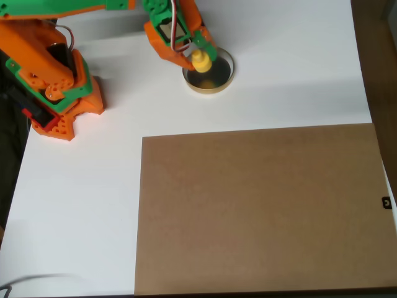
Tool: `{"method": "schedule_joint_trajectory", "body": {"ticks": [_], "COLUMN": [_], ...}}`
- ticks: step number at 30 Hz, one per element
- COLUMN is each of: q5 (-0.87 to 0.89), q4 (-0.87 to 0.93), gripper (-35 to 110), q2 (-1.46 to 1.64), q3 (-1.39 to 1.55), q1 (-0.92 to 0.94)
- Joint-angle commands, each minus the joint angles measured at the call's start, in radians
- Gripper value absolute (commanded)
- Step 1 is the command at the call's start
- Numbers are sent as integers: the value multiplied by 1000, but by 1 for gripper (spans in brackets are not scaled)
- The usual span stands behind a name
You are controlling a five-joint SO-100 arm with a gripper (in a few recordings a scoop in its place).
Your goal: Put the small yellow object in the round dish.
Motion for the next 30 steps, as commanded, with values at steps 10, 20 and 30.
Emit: {"method": "schedule_joint_trajectory", "body": {"ticks": [10,20,30], "q5": [28,29,12], "q4": [-29,-21,-11], "gripper": [1,8,13], "q2": [15,23,23], "q3": [5,23,26], "q1": [-49,-81,-78]}}
